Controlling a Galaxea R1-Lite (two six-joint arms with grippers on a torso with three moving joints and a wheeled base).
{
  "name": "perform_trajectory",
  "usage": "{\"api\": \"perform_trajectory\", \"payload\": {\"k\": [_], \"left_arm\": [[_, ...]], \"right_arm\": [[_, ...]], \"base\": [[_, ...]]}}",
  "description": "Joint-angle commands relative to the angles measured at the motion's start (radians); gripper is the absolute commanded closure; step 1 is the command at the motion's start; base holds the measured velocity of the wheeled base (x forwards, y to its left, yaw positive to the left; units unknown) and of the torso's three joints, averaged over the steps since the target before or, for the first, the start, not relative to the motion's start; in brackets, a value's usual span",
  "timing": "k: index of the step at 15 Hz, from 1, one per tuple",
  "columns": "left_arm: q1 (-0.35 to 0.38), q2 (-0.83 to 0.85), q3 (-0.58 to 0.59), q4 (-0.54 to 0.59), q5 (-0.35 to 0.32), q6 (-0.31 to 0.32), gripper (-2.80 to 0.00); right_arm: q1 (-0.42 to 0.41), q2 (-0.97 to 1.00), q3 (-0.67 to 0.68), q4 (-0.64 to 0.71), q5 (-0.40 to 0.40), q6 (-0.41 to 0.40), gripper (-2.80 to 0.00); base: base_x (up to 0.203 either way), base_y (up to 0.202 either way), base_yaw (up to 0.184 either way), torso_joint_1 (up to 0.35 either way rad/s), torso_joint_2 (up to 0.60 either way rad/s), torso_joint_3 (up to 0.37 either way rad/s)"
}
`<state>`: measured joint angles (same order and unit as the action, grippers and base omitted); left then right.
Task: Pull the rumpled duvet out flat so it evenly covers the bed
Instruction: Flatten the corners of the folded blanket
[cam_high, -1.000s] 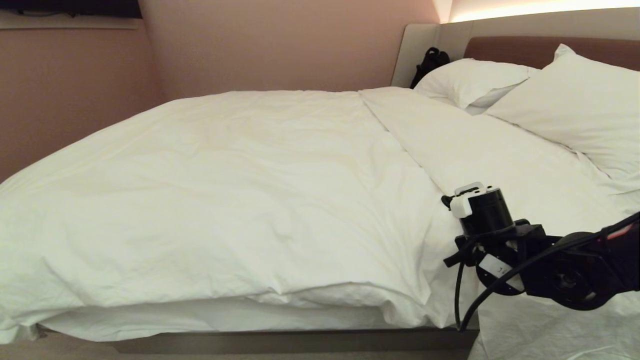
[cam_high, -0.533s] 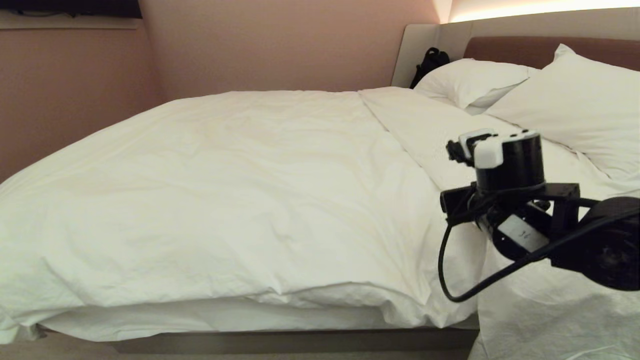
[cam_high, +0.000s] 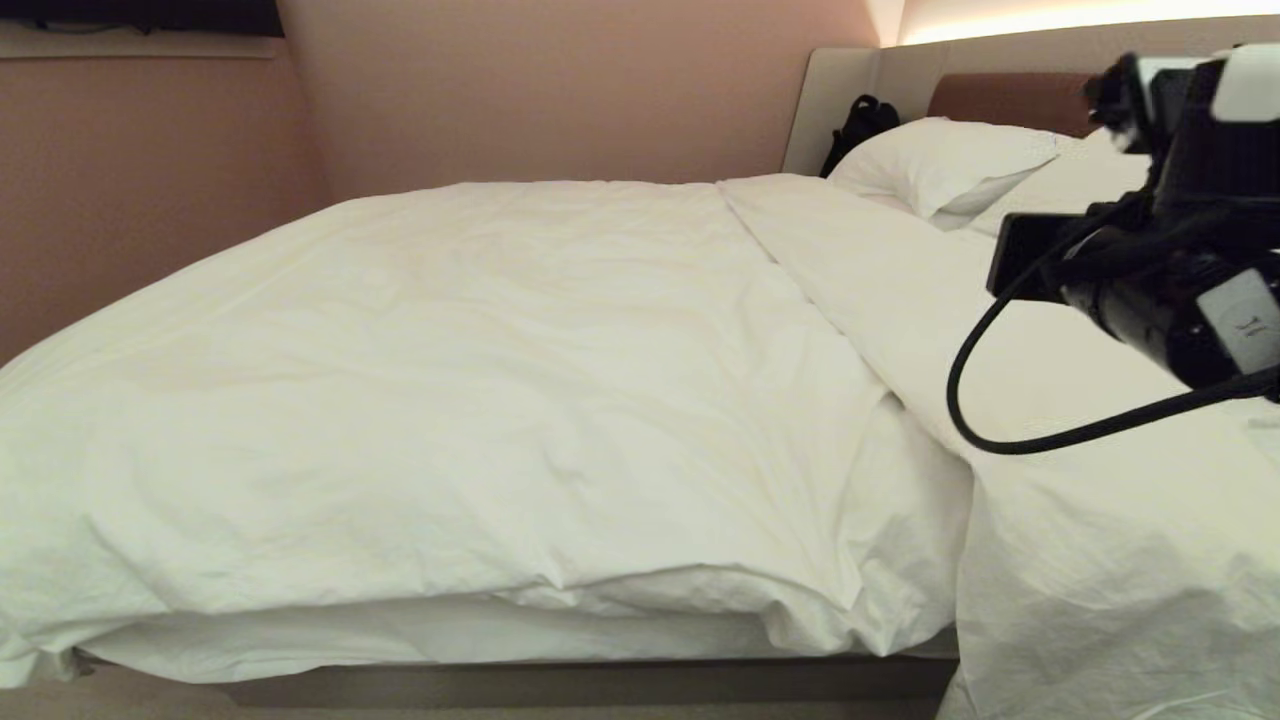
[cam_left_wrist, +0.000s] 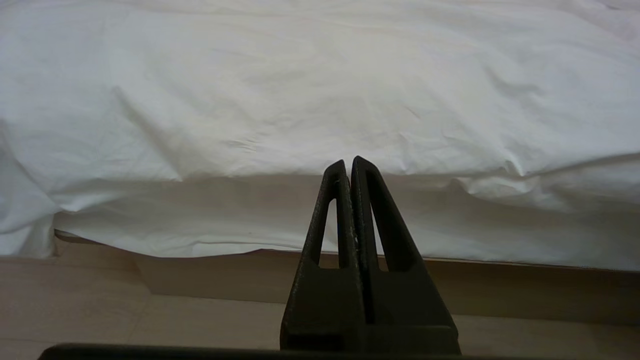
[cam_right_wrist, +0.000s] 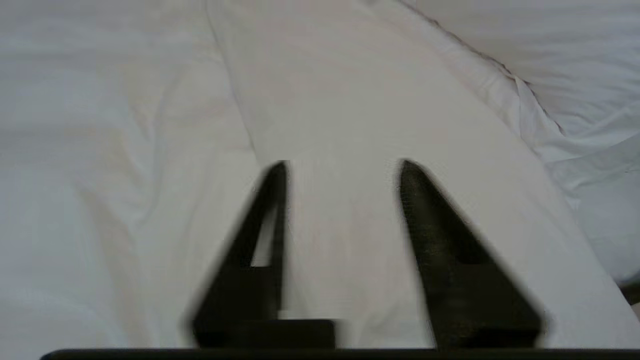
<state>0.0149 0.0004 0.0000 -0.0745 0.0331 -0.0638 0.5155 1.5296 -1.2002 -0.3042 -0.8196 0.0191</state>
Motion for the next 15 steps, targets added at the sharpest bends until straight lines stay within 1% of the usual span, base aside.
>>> {"api": "perform_trajectory", "payload": {"k": [1, 3, 6, 8, 10, 11, 12, 14, 15], "left_arm": [[0.0, 0.0, 0.0, -0.001, 0.001, -0.001, 0.0], [0.0, 0.0, 0.0, -0.001, 0.001, -0.001, 0.0], [0.0, 0.0, 0.0, -0.001, 0.001, -0.001, 0.0], [0.0, 0.001, 0.0, -0.001, 0.001, -0.001, 0.0], [0.0, 0.0, 0.0, -0.001, 0.001, -0.001, 0.0], [0.0, 0.0, 0.0, -0.001, 0.001, -0.001, 0.0], [0.0, 0.0, 0.0, -0.001, 0.001, -0.001, 0.0], [0.0, 0.001, 0.0, -0.001, 0.001, -0.001, 0.0], [0.0, 0.001, 0.0, -0.001, 0.001, -0.001, 0.0]], "right_arm": [[0.0, -0.098, 0.003, 0.045, 0.002, 0.072, 0.0], [0.003, -0.201, 0.009, 0.153, 0.04, 0.113, 0.0], [0.004, -0.339, 0.017, 0.311, 0.096, 0.137, 0.0], [0.004, -0.411, 0.026, 0.376, 0.105, 0.141, 0.0], [-0.009, -0.469, 0.098, 0.451, 0.095, 0.142, 0.0], [-0.039, -0.487, 0.145, 0.476, 0.073, 0.142, 0.0], [-0.1, -0.492, 0.182, 0.485, 0.052, 0.142, 0.0], [-0.274, -0.478, 0.234, 0.489, 0.048, 0.143, 0.0], [-0.371, -0.454, 0.252, 0.489, 0.062, 0.148, 0.0]], "base": [[0.0, 0.0, 0.0, 0.0, 0.0, 0.0], [0.0, 0.0, 0.0, 0.0, 0.0, 0.0], [0.0, 0.0, 0.0, 0.0, 0.0, 0.0], [0.0, 0.0, 0.0, 0.0, 0.0, 0.0], [0.0, 0.0, 0.0, 0.0, 0.0, 0.0], [0.0, 0.0, 0.0, 0.0, 0.0, 0.0], [0.0, 0.0, 0.0, 0.0, 0.0, 0.0], [0.0, 0.0, 0.0, 0.0, 0.0, 0.0], [0.0, 0.0, 0.0, 0.0, 0.0, 0.0]]}}
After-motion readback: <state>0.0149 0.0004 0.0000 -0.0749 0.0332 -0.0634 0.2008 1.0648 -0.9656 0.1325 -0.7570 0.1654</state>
